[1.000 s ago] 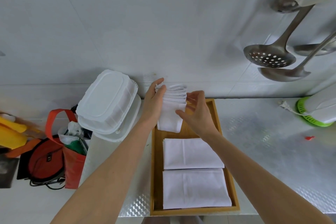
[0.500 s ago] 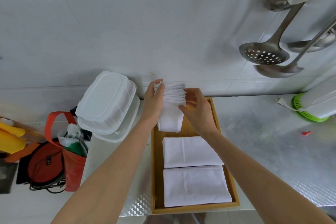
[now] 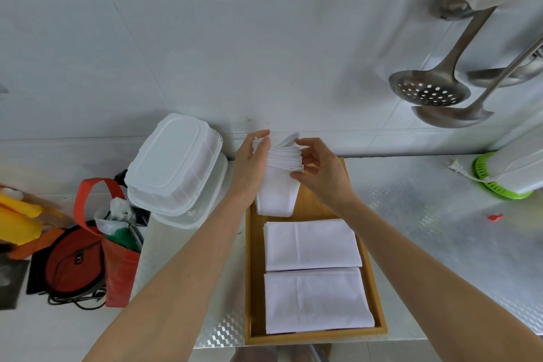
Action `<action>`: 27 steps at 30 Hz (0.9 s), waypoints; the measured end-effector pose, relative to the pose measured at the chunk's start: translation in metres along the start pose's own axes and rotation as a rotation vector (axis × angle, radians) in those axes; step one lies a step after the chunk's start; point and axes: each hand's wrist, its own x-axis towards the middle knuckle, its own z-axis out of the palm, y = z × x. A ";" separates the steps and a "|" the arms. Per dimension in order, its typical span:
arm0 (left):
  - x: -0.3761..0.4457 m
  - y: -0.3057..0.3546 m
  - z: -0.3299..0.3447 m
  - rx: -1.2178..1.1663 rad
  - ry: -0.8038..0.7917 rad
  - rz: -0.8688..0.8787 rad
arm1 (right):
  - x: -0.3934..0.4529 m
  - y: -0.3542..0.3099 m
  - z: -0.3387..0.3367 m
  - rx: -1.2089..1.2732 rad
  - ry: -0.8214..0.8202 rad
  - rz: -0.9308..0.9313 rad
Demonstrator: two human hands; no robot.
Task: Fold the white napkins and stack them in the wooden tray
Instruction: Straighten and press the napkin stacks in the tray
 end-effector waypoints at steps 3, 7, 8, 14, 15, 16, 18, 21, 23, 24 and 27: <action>-0.004 0.002 0.002 0.010 0.016 0.020 | 0.001 0.000 0.002 0.023 0.034 0.020; -0.007 0.003 0.001 0.025 0.028 0.031 | 0.007 -0.001 0.000 -0.023 0.004 0.031; -0.008 0.003 0.001 0.035 0.029 0.031 | 0.009 -0.002 -0.001 -0.044 -0.005 0.011; -0.011 0.003 0.008 0.067 0.109 0.114 | 0.012 -0.002 -0.002 -0.008 0.009 -0.080; -0.009 0.004 0.009 0.067 0.130 0.136 | 0.014 0.001 -0.001 -0.018 0.028 -0.089; -0.007 0.003 0.009 0.078 0.136 0.142 | 0.015 0.005 0.000 -0.057 0.042 -0.093; -0.006 0.000 0.010 0.101 0.143 0.133 | 0.014 0.016 0.002 -0.133 0.003 -0.045; -0.003 -0.002 0.012 0.087 0.171 0.125 | 0.014 0.039 0.009 -0.183 -0.196 0.114; -0.001 -0.001 0.014 0.098 0.177 0.132 | 0.015 0.056 0.016 -0.232 -0.267 0.170; 0.001 0.000 0.015 0.105 0.177 0.137 | 0.016 0.062 0.018 -0.248 -0.280 0.193; 0.006 0.005 0.017 0.115 0.194 0.152 | 0.019 0.069 0.022 -0.241 -0.288 0.218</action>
